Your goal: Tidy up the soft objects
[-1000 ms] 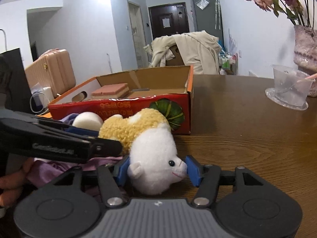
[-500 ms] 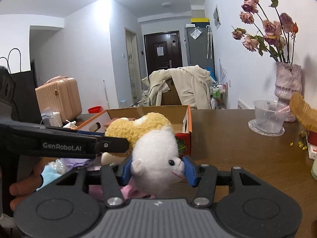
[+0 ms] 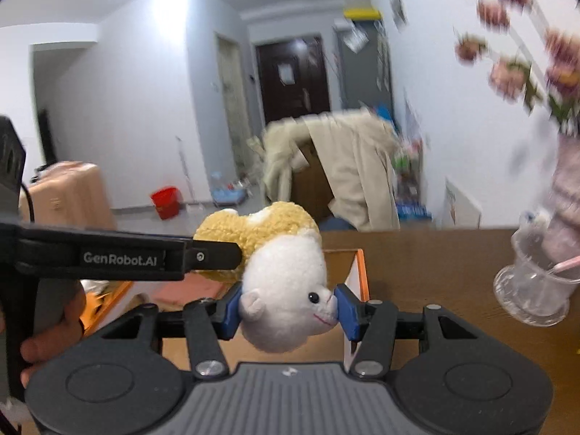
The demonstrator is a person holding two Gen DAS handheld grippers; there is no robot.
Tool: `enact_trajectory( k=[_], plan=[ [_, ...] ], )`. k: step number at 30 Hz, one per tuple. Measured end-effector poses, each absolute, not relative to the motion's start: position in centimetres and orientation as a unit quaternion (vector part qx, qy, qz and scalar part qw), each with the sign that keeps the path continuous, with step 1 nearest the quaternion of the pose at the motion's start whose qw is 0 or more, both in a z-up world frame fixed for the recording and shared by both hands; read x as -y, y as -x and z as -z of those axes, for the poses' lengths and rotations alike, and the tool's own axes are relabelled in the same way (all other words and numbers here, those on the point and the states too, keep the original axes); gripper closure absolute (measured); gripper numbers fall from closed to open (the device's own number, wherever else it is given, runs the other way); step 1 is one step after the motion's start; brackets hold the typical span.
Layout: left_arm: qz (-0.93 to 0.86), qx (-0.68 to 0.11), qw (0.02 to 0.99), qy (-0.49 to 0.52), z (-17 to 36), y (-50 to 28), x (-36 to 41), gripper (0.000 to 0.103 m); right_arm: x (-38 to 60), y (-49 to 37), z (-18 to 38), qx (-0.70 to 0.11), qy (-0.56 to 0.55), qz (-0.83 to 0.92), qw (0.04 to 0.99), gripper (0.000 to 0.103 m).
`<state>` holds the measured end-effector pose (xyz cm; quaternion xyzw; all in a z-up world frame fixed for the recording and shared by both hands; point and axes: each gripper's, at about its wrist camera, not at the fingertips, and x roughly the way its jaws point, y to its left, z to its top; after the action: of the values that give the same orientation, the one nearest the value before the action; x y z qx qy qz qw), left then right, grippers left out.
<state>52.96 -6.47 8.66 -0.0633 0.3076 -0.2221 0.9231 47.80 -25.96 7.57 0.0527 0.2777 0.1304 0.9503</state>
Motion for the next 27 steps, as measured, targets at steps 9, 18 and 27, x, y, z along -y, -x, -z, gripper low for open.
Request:
enact_trajectory(
  k=[9,18,27],
  plan=[
    [0.219,-0.386,0.887,0.131,-0.9,-60.3,4.4,0.041,21.4,-56.4,-1.2,-0.343,0.040,-0.059,0.937,0.043],
    [0.220,-0.338,0.910,0.099,-4.3,-57.3,4.4,0.029,22.6,-55.4,-3.5,-0.335,0.021,-0.076,0.939,0.039],
    [0.202,-0.252,0.942,0.094,-14.0,-44.9,0.0,0.007,28.5,-45.4,-13.8,-0.247,-0.059,-0.117,0.960,0.020]
  ],
)
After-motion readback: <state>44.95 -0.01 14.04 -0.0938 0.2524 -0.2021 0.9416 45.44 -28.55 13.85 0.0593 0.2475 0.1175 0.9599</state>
